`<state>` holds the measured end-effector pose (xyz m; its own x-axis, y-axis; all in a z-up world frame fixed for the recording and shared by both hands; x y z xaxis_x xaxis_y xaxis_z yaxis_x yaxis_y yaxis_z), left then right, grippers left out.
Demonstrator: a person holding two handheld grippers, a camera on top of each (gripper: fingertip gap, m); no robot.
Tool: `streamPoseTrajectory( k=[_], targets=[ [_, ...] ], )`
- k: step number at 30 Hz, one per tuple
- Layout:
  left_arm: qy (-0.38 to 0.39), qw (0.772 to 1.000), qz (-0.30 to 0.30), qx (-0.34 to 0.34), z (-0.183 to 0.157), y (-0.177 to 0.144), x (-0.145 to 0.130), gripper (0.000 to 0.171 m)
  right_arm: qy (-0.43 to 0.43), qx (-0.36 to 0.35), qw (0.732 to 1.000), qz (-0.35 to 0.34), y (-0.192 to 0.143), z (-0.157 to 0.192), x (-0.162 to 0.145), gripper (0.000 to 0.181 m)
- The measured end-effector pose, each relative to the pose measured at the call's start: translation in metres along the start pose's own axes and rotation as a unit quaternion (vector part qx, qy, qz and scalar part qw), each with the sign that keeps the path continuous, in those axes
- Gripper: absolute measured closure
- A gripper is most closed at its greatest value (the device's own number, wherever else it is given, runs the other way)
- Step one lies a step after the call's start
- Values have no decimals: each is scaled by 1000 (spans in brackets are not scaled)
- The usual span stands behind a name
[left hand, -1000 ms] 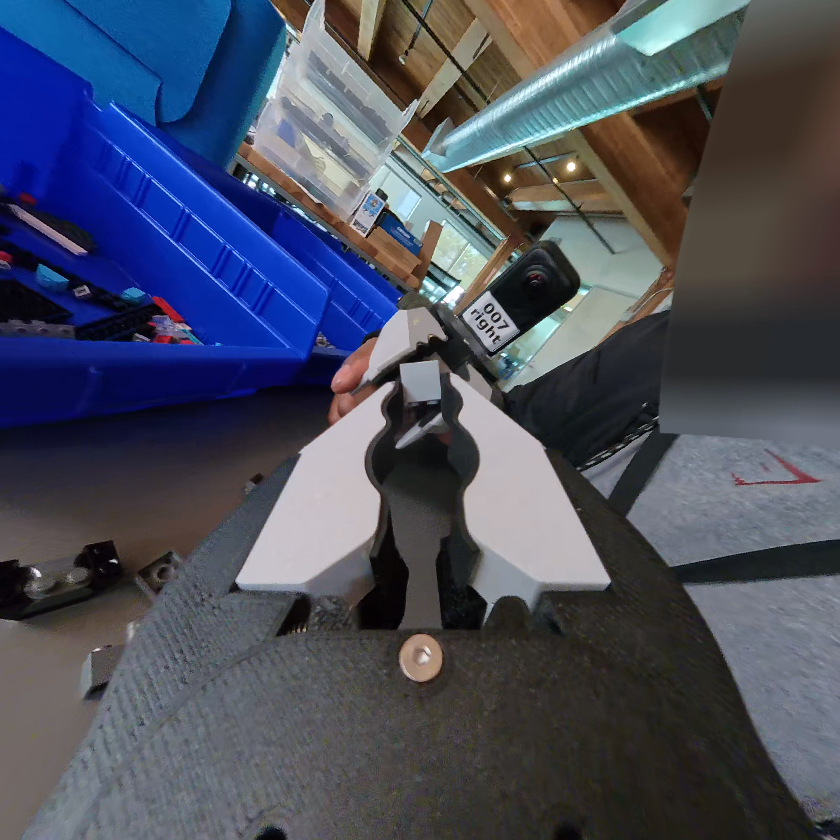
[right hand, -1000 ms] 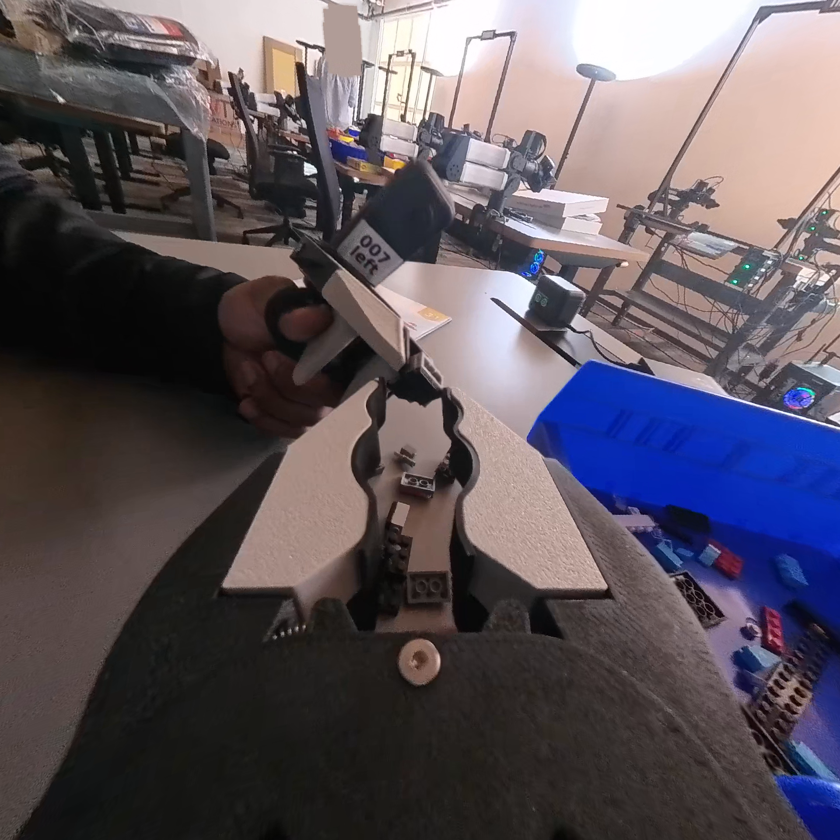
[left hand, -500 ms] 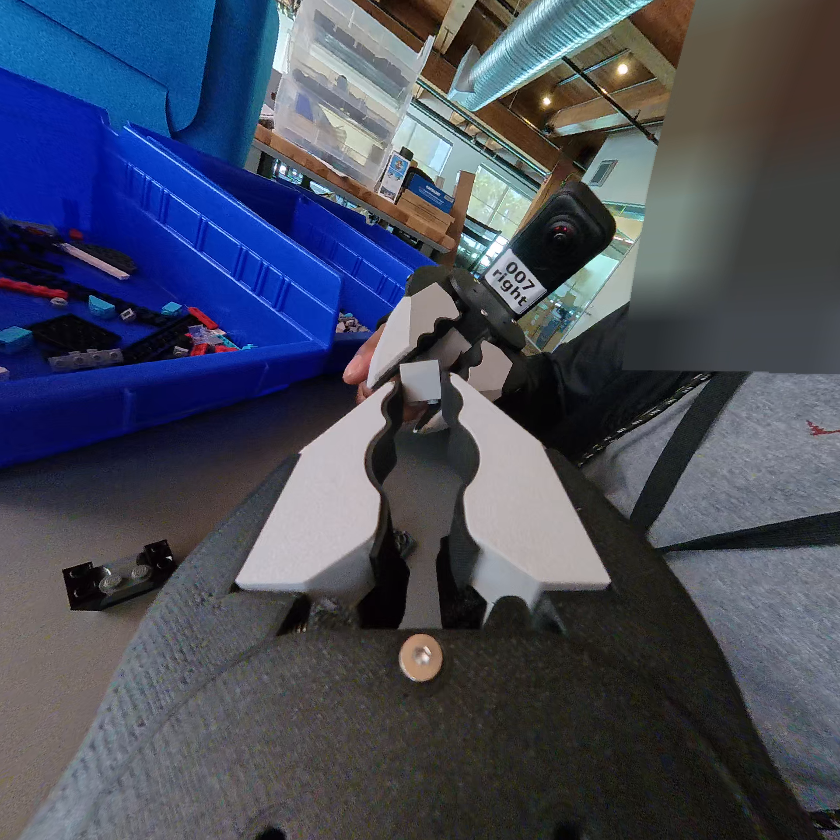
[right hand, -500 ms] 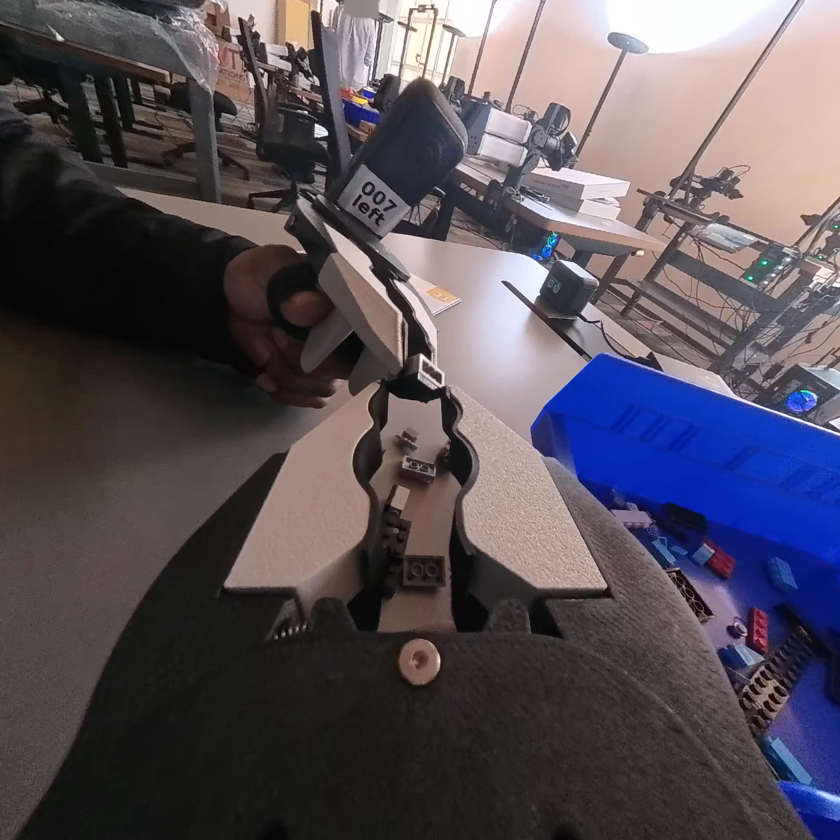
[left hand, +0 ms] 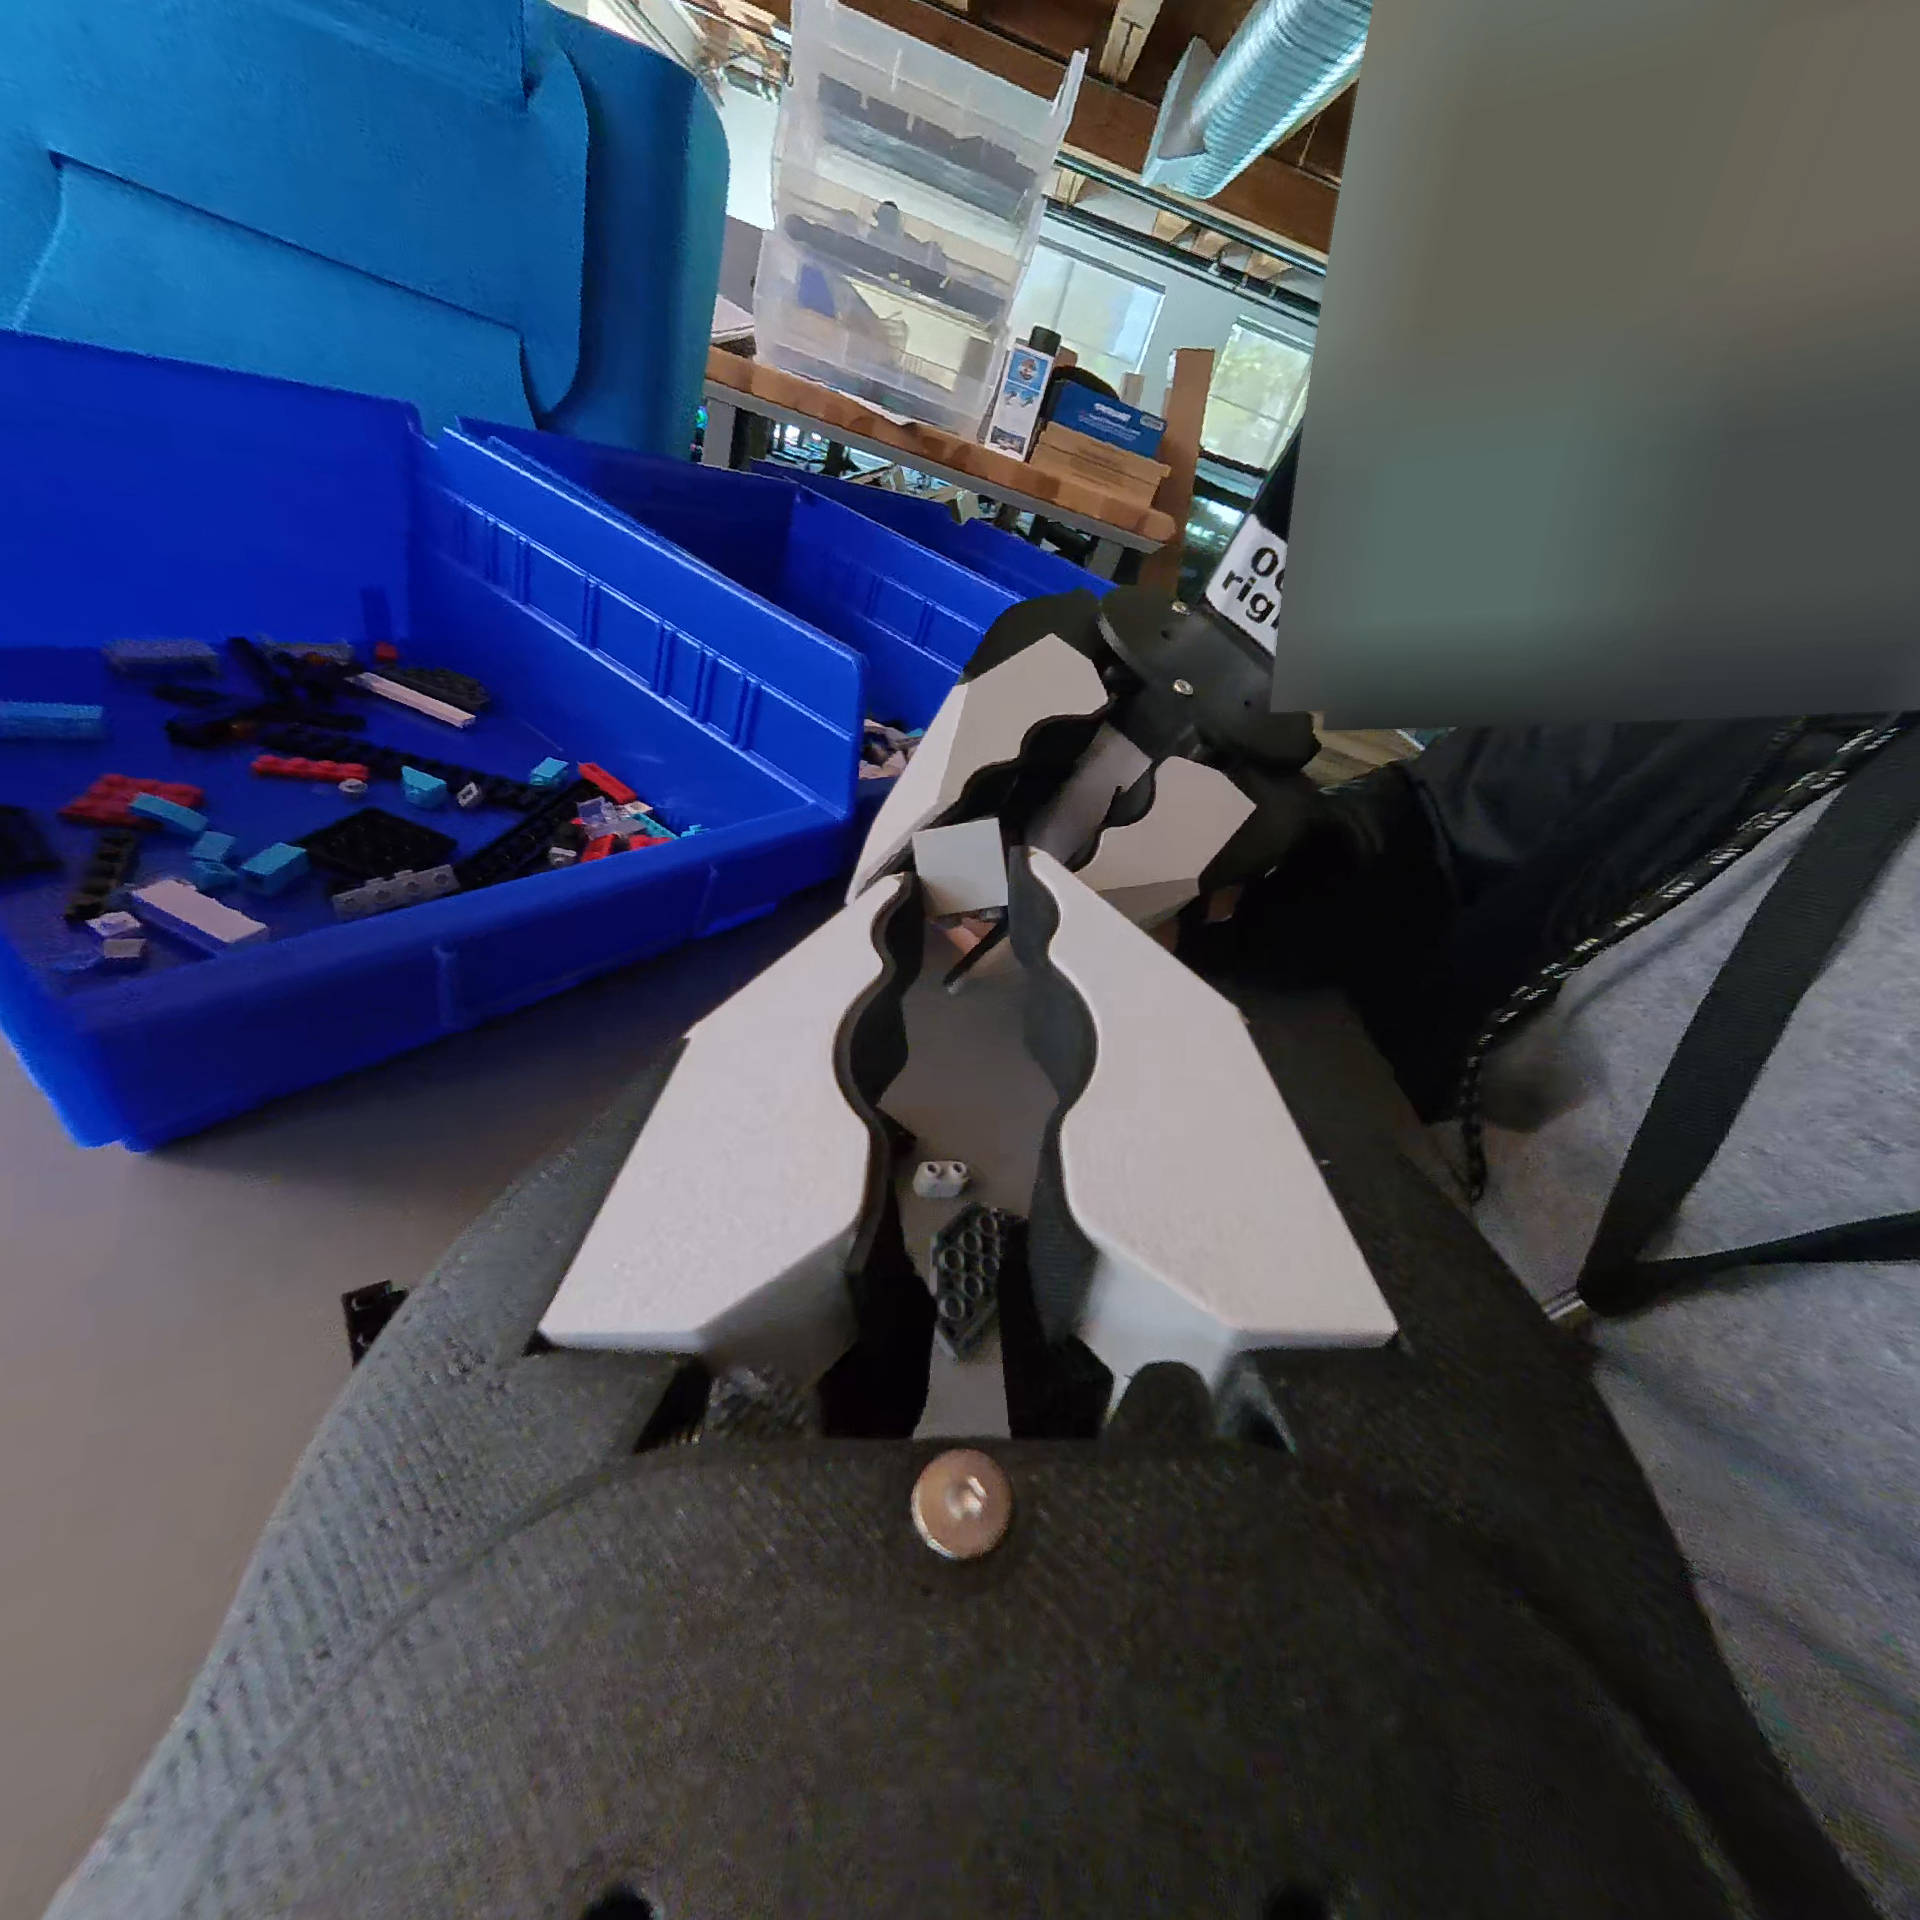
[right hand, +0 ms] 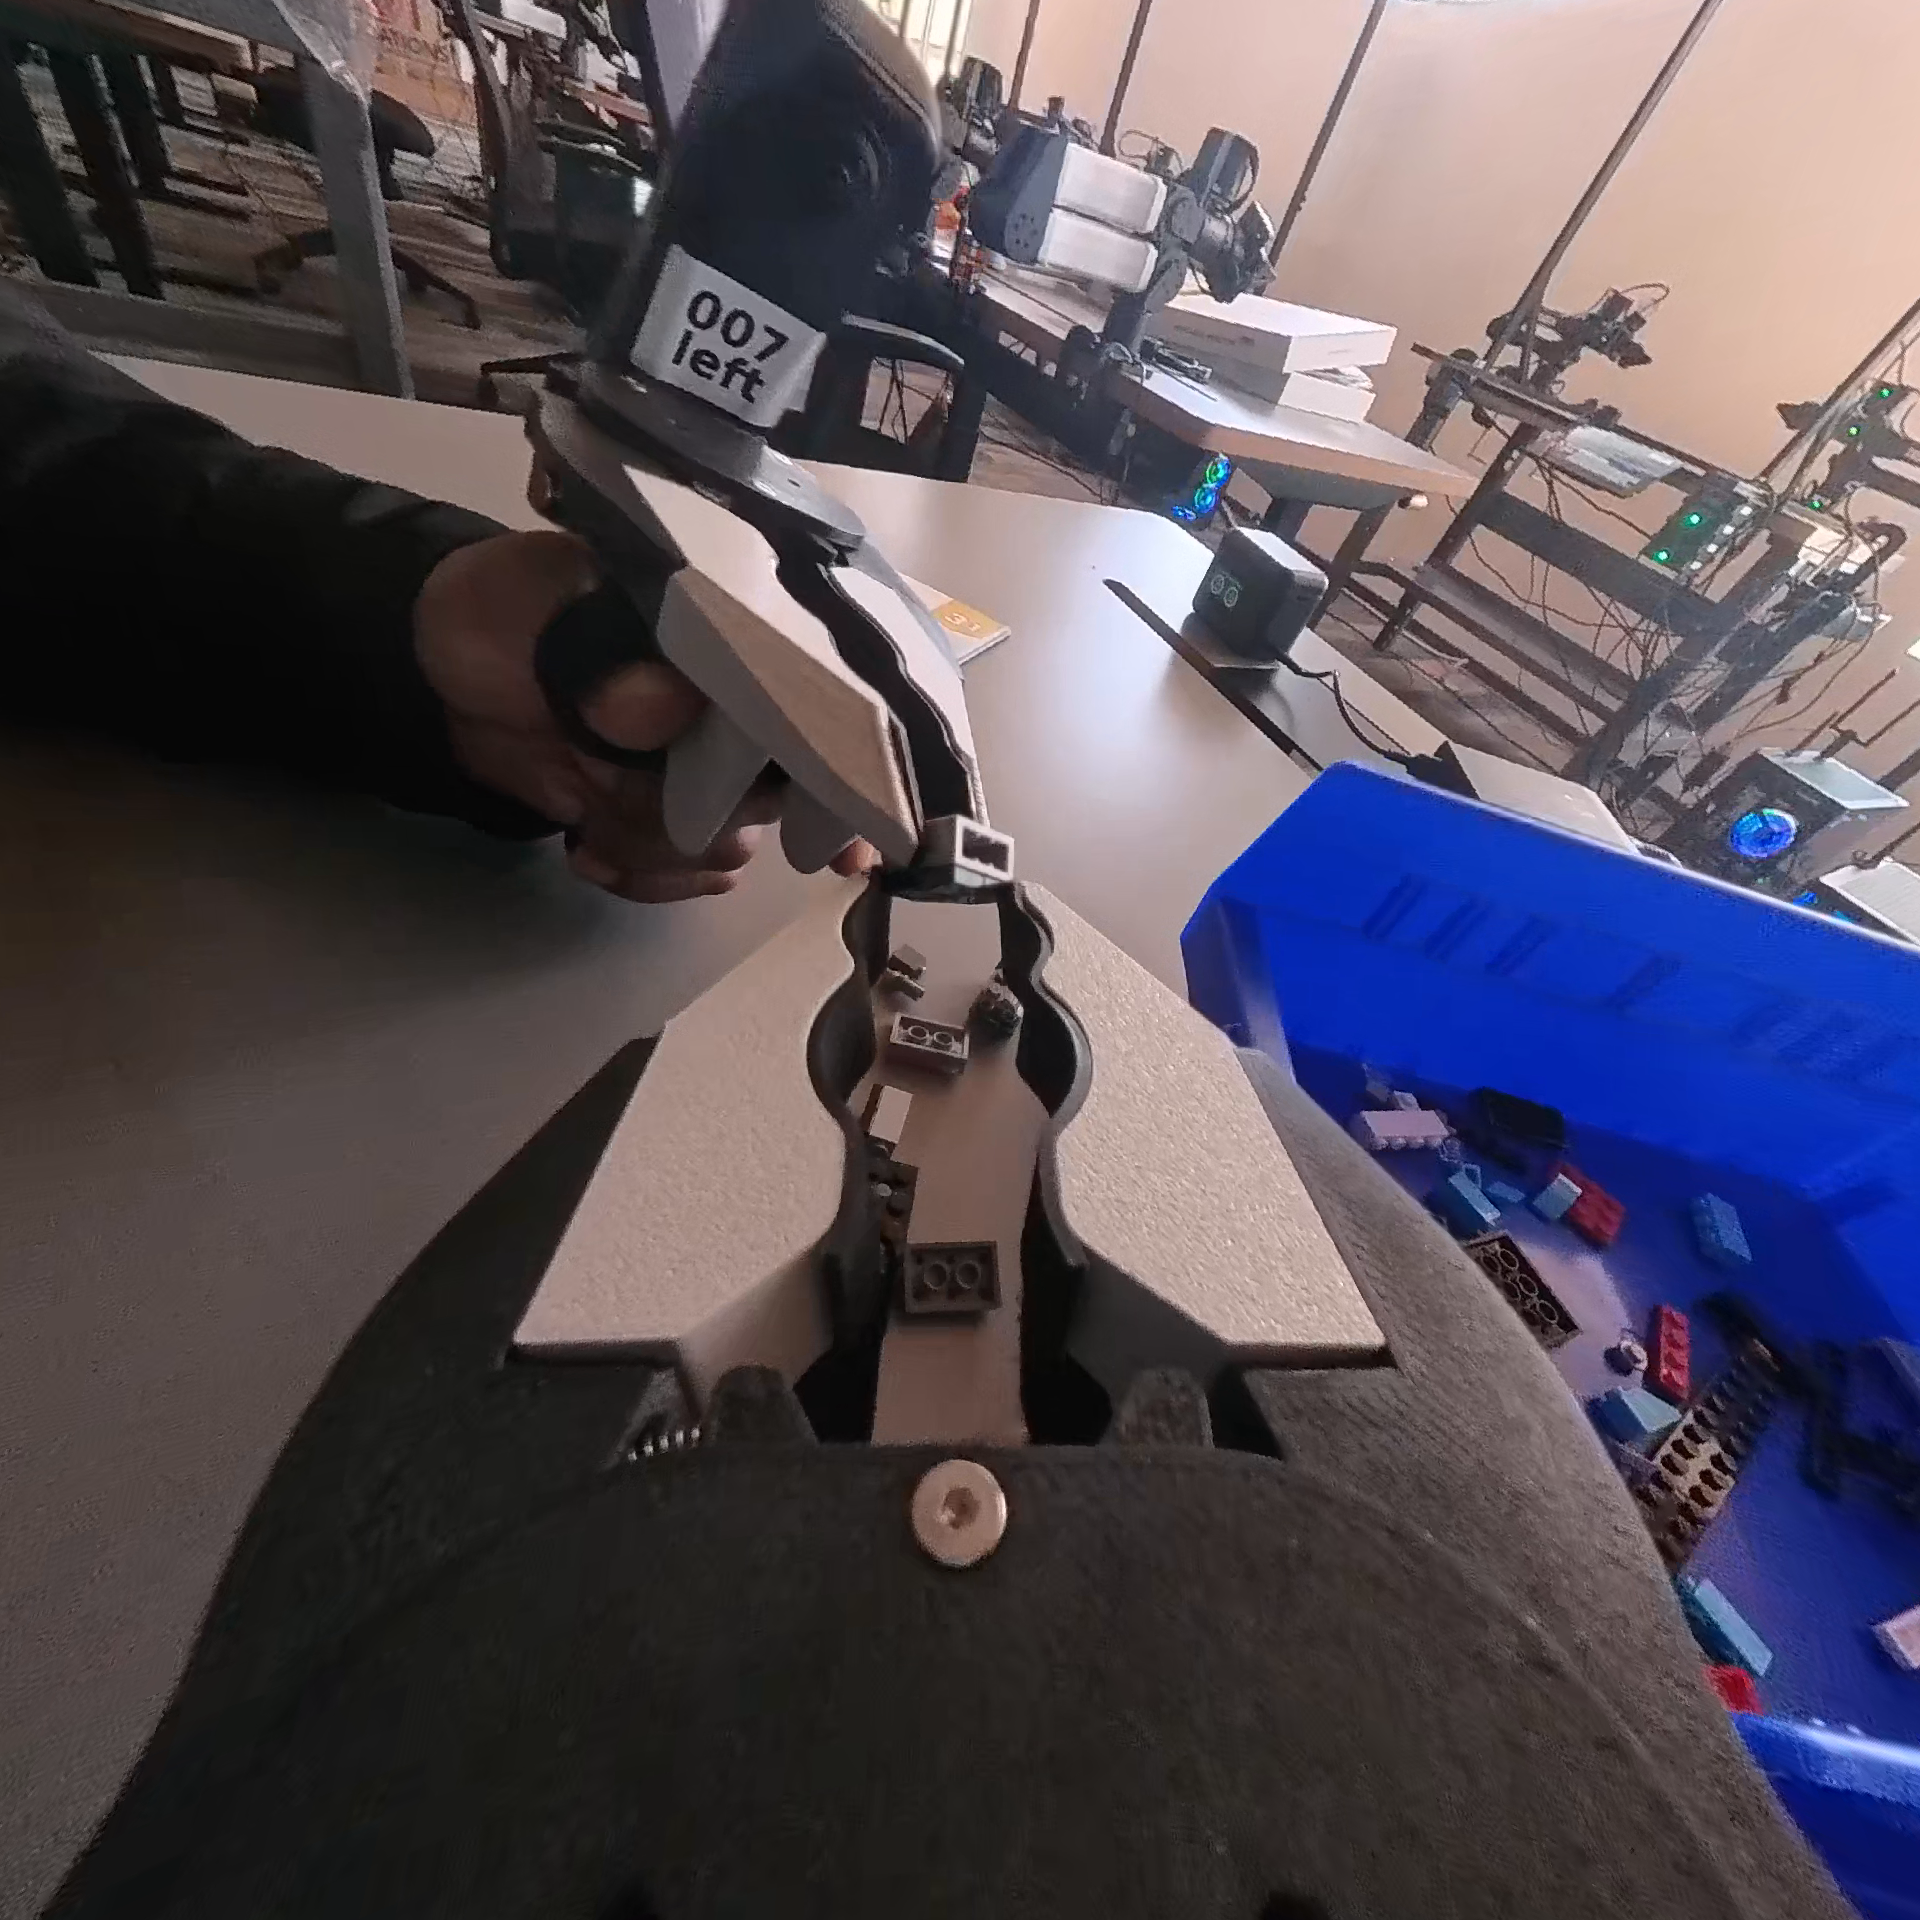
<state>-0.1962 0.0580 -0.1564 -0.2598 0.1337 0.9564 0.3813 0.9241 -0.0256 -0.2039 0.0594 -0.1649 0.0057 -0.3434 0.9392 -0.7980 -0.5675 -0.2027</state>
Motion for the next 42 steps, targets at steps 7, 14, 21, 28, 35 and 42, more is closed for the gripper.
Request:
streamPoseTrajectory(
  k=[7,14,21,28,35,42],
  targets=[
    [31,999,-1,27,3,0,0,154,22,-8,1000,17,1,-2,-3,159],
    [10,997,-50,55,18,-16,18,154,40,-46,998,5,-7,-22,-4,181],
    [-139,987,-74,-28,14,-9,11,154,29,-11,1000,3,1,-9,-8,145],
    [-135,987,-31,-83,-6,3,-2,154,9,27,999,-44,-2,7,8,143],
    [-123,985,-7,-119,-18,4,-7,154,-35,52,996,-56,-7,17,12,155],
    [-162,979,7,-125,-16,4,-11,154,-101,31,994,-41,-7,16,9,157]
  ],
)
Point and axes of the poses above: each gripper's, where its closed fingertips meet, y out along the fingers, x out of its top, z = x × y across the jaws, the point moved 1 cm from there along -y, back along the fingers
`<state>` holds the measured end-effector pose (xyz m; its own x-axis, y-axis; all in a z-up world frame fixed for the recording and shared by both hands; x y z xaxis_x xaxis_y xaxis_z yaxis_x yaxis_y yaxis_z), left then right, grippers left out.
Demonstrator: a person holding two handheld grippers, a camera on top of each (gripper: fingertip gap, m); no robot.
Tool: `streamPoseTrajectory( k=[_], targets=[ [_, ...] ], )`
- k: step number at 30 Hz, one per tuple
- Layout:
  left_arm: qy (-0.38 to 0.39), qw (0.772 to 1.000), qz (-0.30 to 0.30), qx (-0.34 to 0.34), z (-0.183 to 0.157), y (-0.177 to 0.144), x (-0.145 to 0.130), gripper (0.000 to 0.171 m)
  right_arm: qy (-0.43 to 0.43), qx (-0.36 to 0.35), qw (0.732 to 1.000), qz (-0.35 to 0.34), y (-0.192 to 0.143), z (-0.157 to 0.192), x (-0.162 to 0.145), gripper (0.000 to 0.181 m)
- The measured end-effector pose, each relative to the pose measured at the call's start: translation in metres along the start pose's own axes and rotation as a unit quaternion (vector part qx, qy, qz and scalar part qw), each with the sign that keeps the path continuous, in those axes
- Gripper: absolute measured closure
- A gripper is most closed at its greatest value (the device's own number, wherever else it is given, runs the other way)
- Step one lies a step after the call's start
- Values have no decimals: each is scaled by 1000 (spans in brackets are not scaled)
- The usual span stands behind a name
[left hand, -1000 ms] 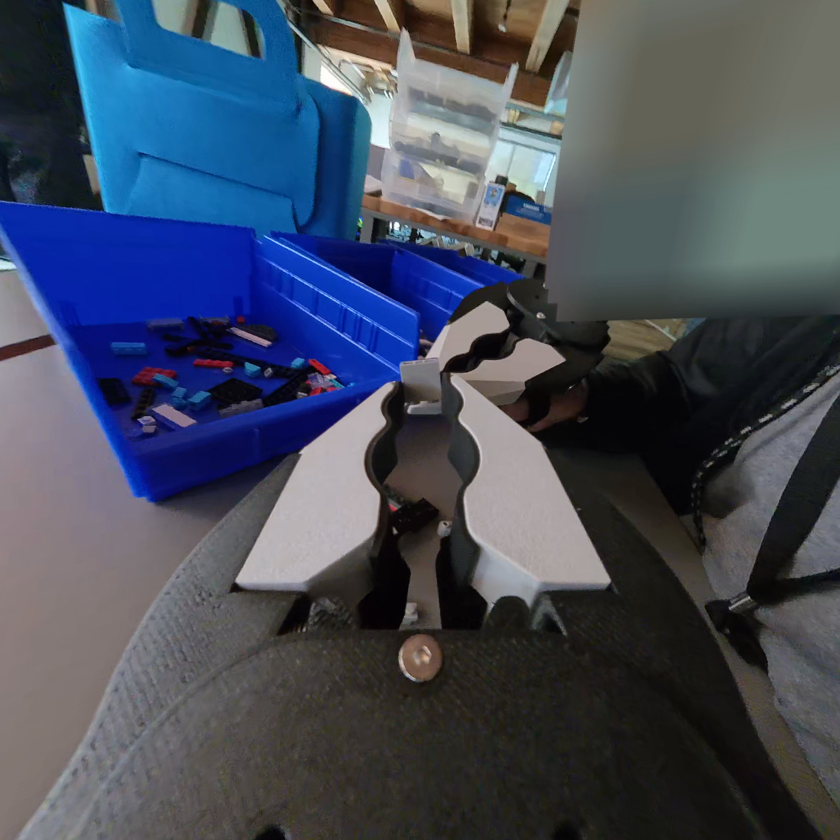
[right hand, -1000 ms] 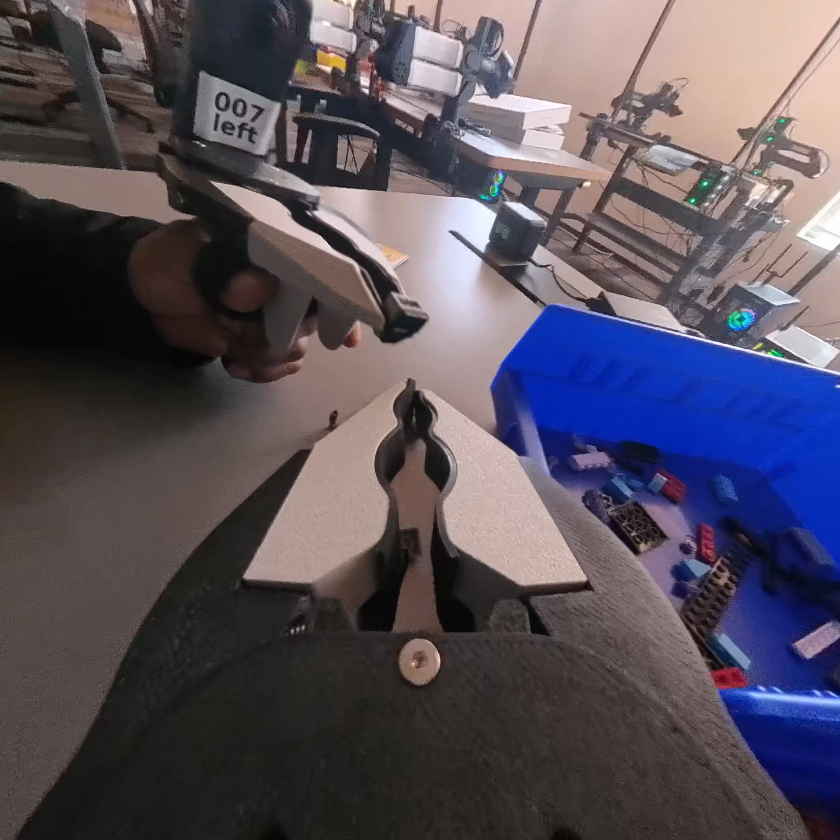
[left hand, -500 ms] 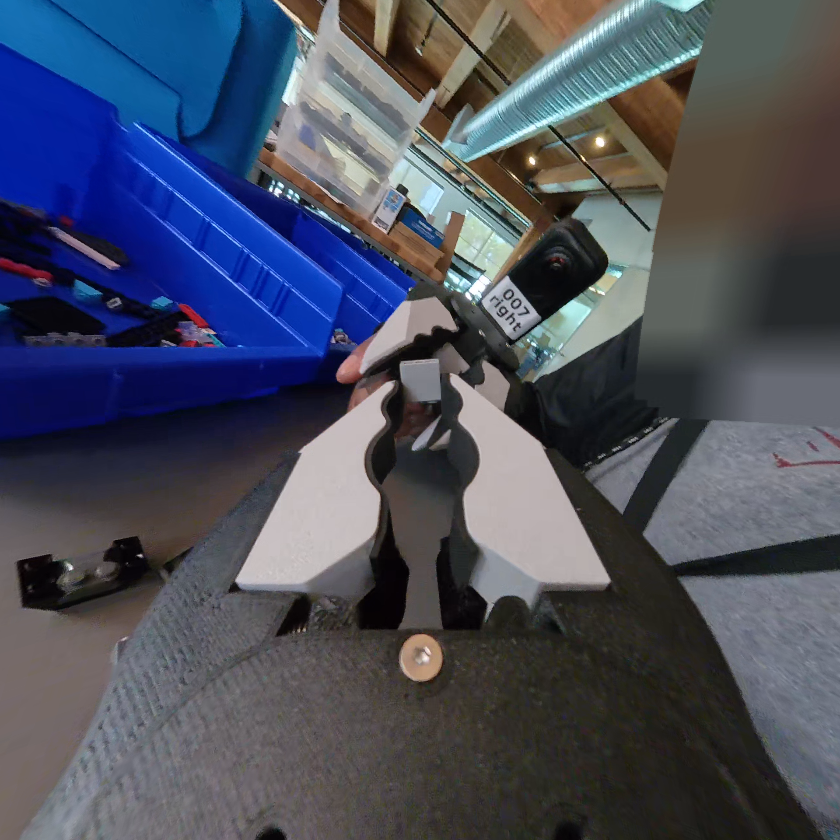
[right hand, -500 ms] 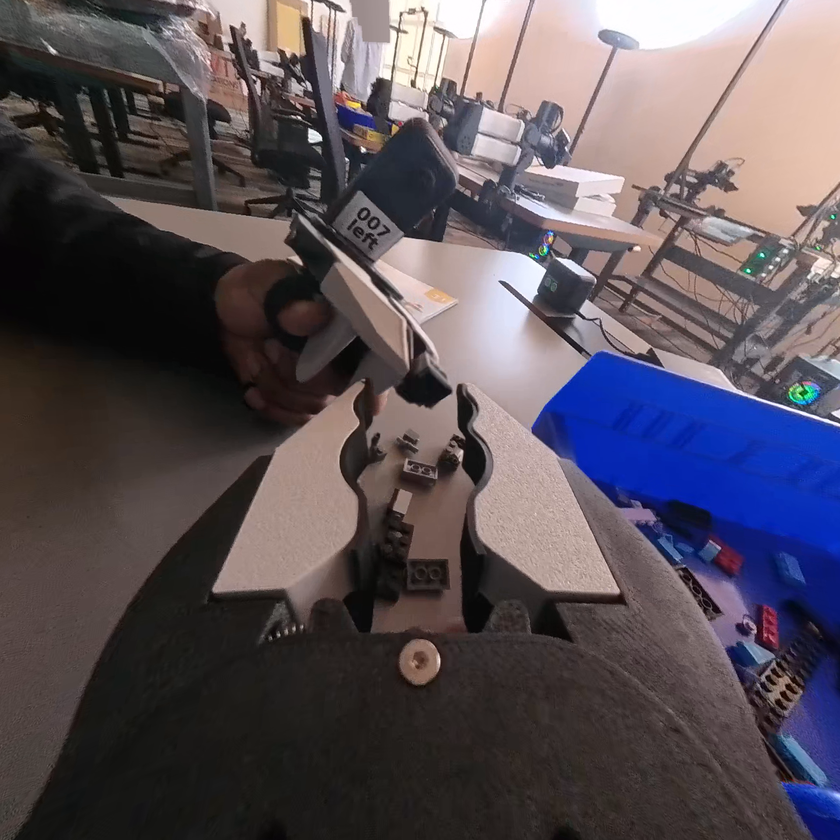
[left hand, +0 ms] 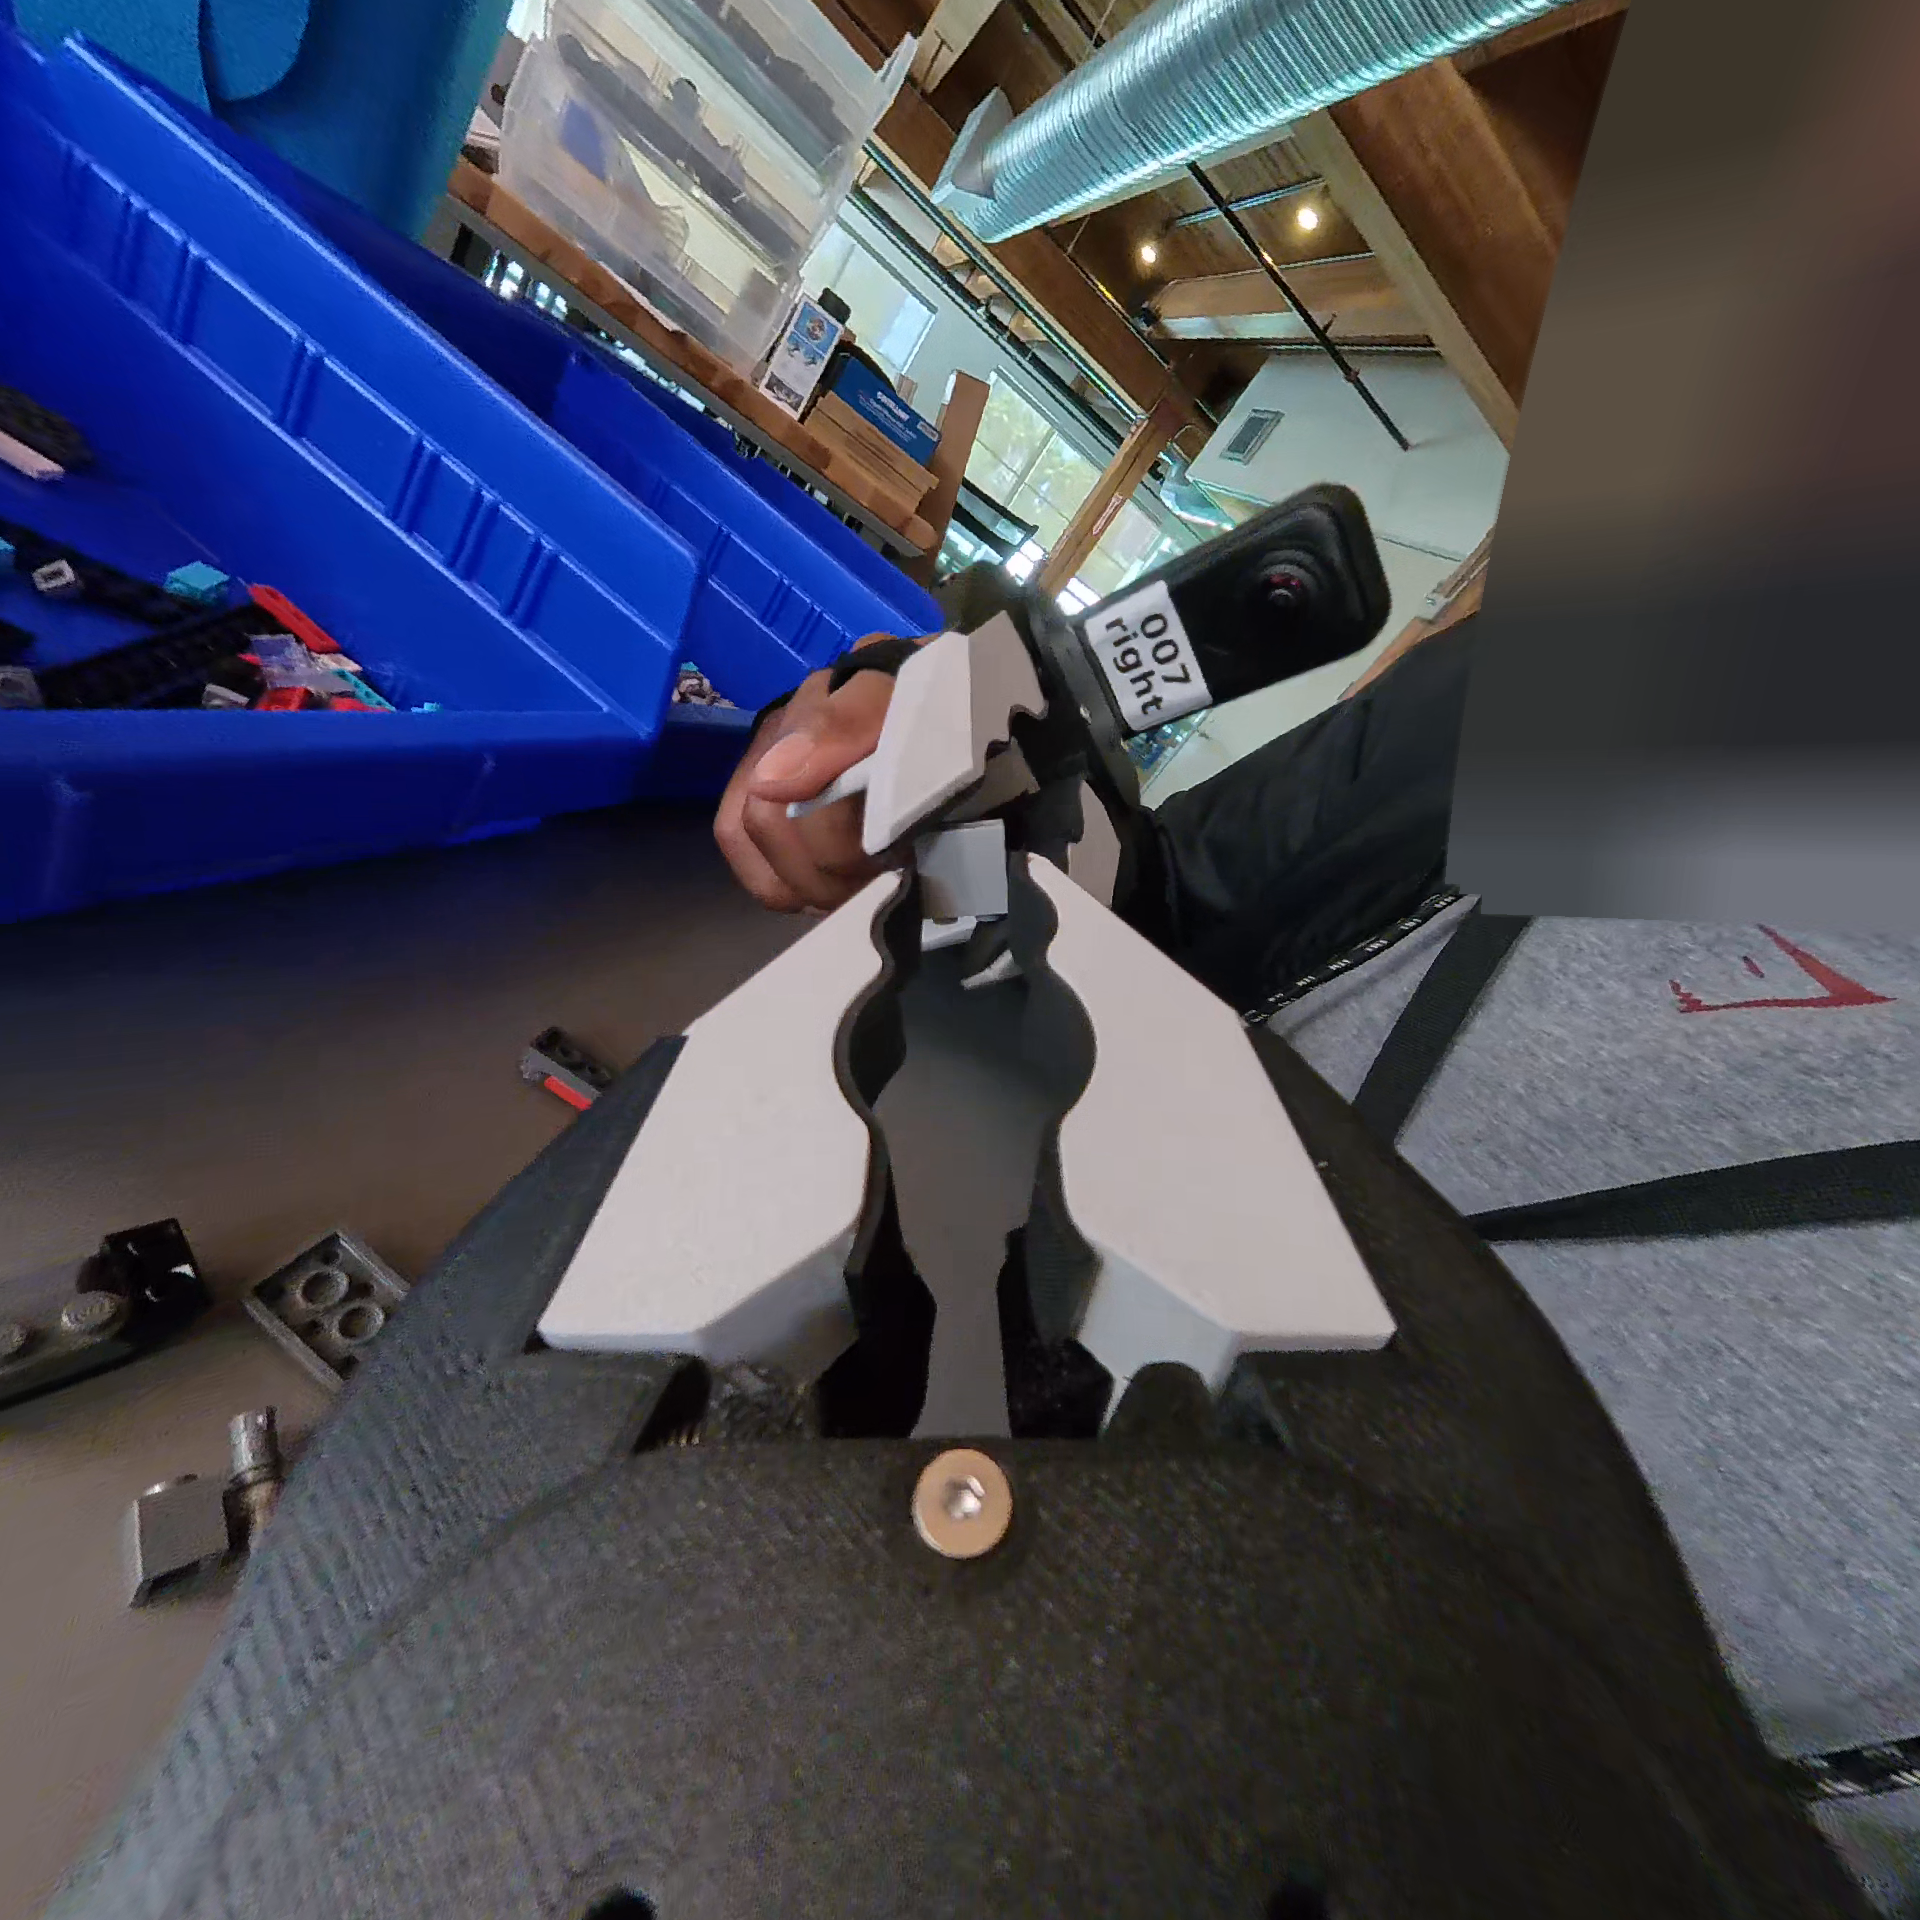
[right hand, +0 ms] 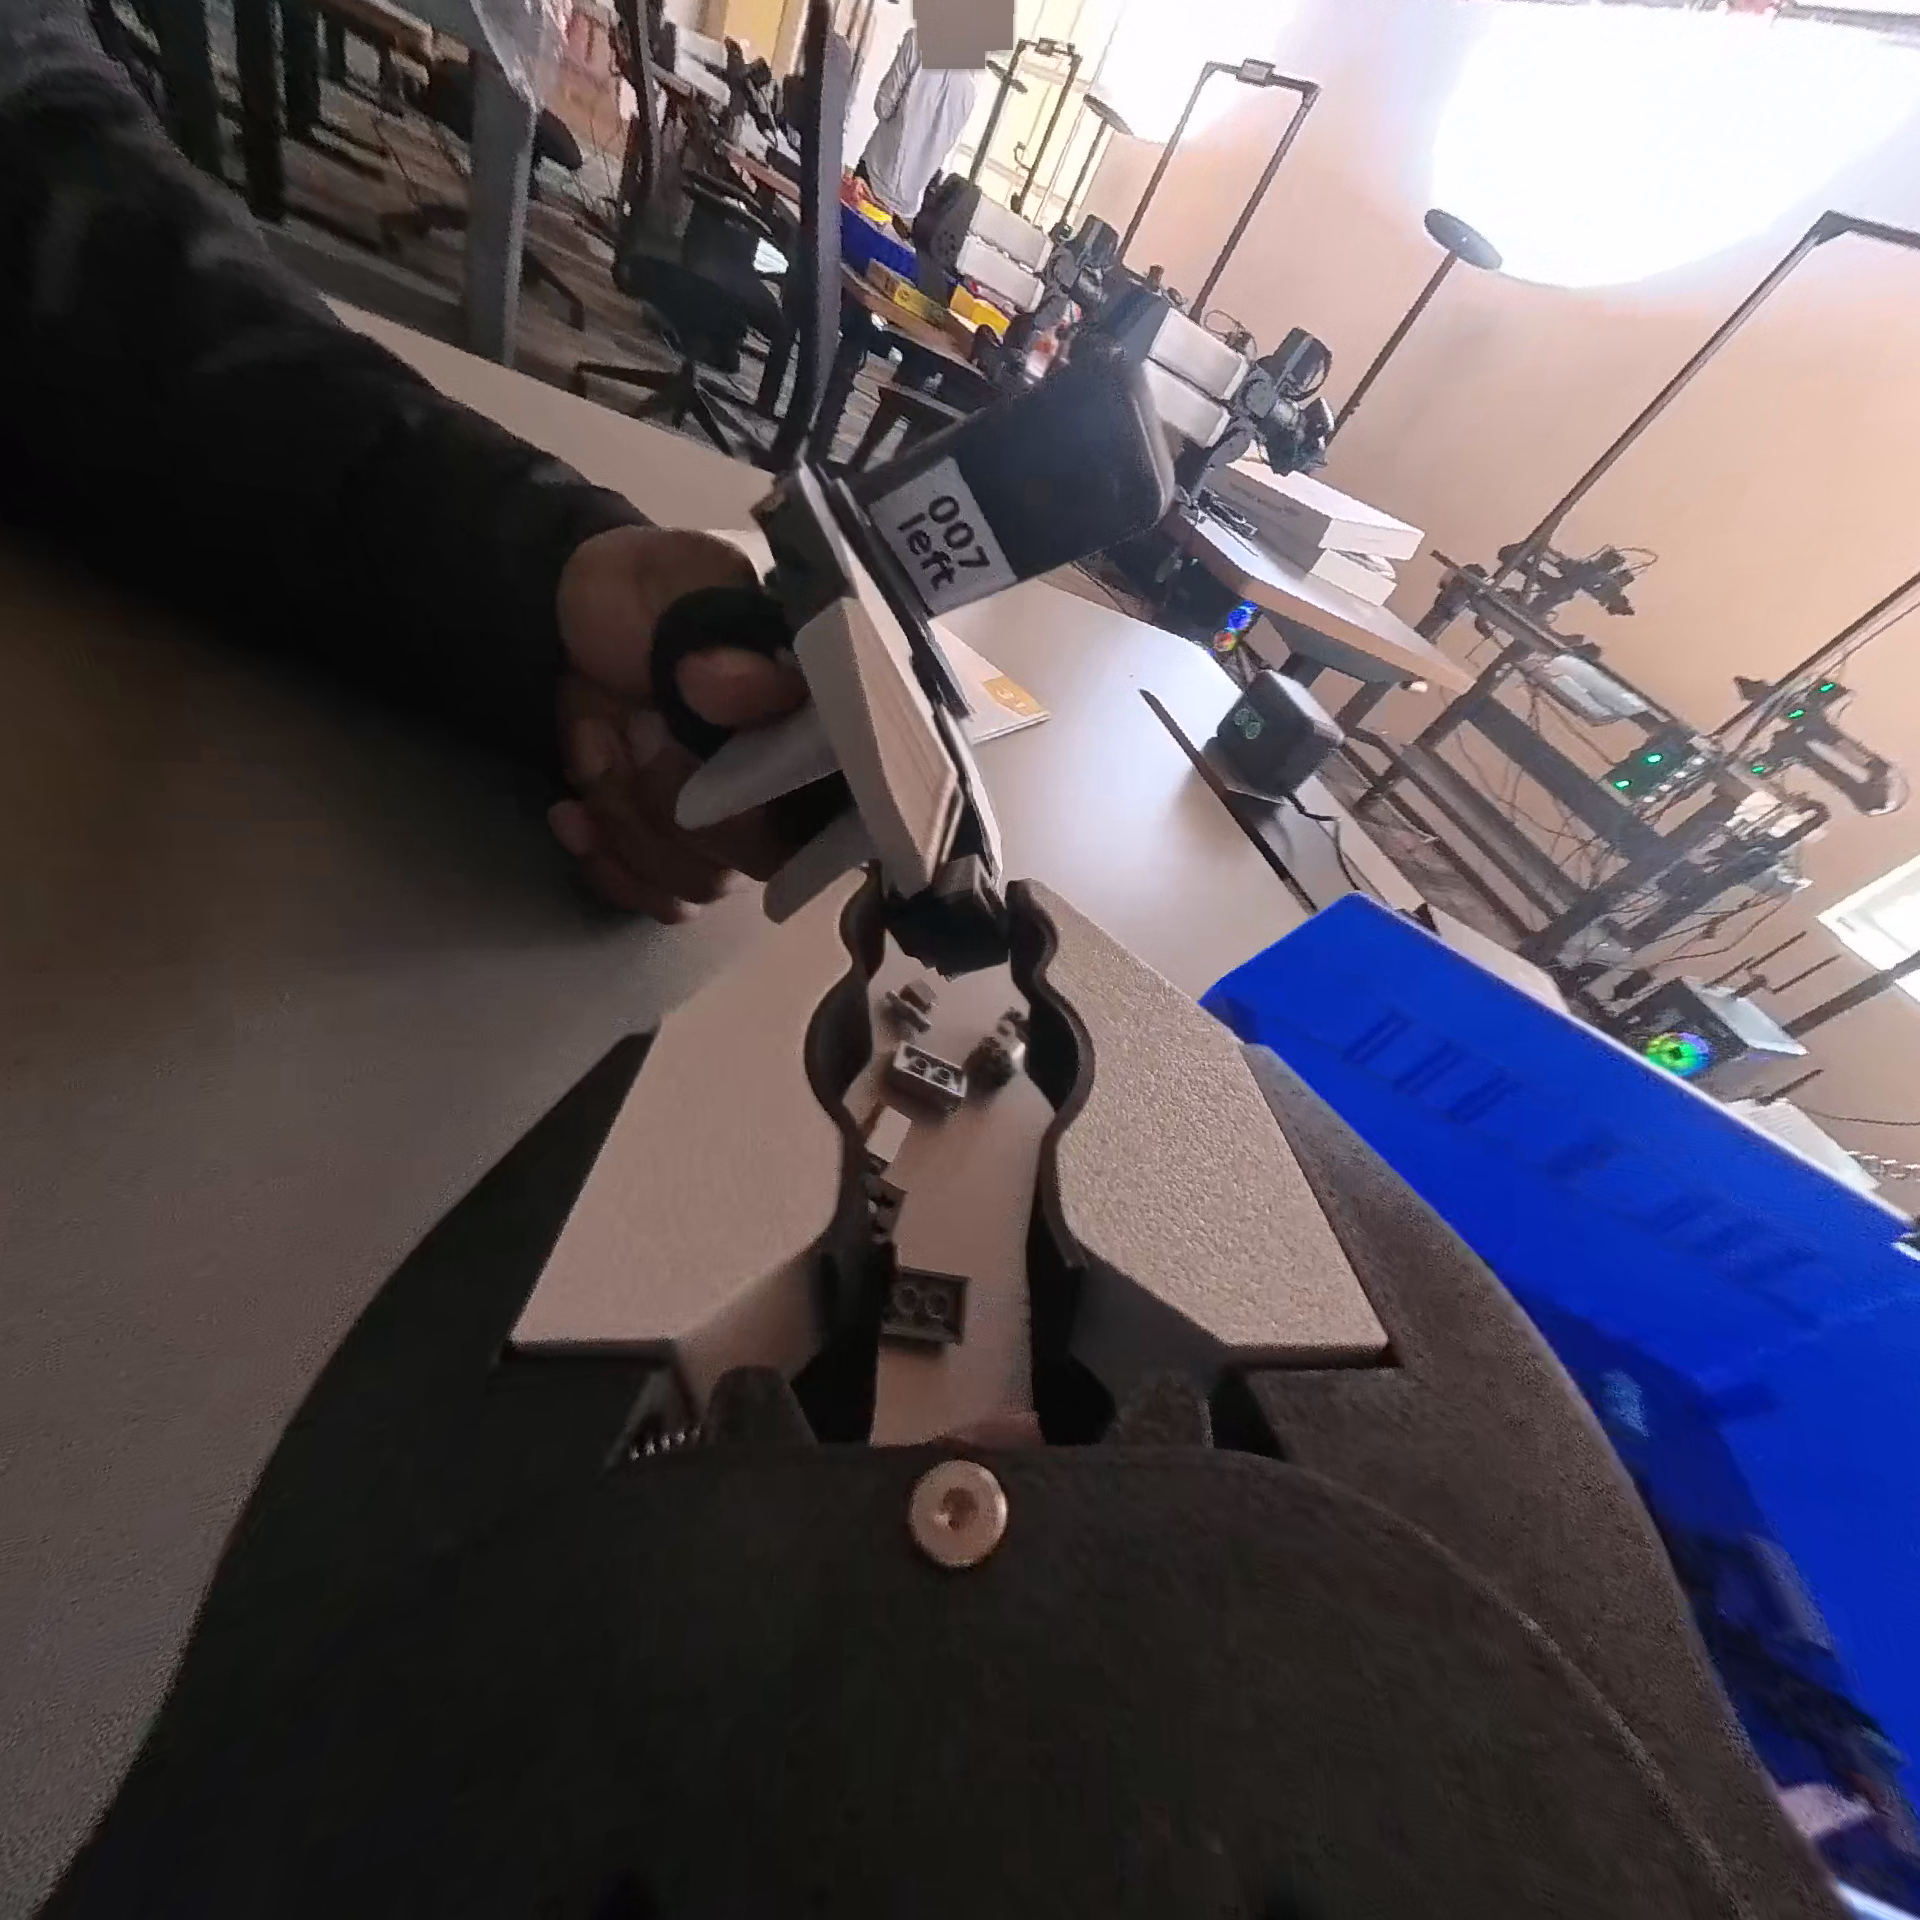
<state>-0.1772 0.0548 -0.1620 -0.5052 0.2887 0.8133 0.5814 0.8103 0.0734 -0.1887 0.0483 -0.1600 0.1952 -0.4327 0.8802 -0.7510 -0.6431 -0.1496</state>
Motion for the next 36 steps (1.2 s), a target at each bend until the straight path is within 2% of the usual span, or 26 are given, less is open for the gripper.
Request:
streamPoseTrajectory(
  k=[5,10,15,18,28,36],
  targets=[
    [-21,1000,-3,-5,0,0,1,154,-48,-15,998,28,1,-2,-9,158],
    [0,1000,15,14,2,2,-4,154,-62,-12,997,33,2,1,-10,158],
    [76,995,52,44,2,0,-8,154,-73,-3,997,39,2,4,-12,158],
    [101,992,65,37,-2,0,-9,154,-54,15,998,30,2,8,-9,158],
    [42,997,57,-25,-8,-3,-12,154,20,66,998,11,1,15,-5,159],
    [13,997,57,-47,-11,-5,-11,154,38,79,996,5,0,16,-4,161]
  ],
)
Point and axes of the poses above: each gripper's, where its closed fingertips meet, y out along the fingers, x out of its top, z = x × y across the jaws, the point moved 1 cm from there along -y, back along the fingers
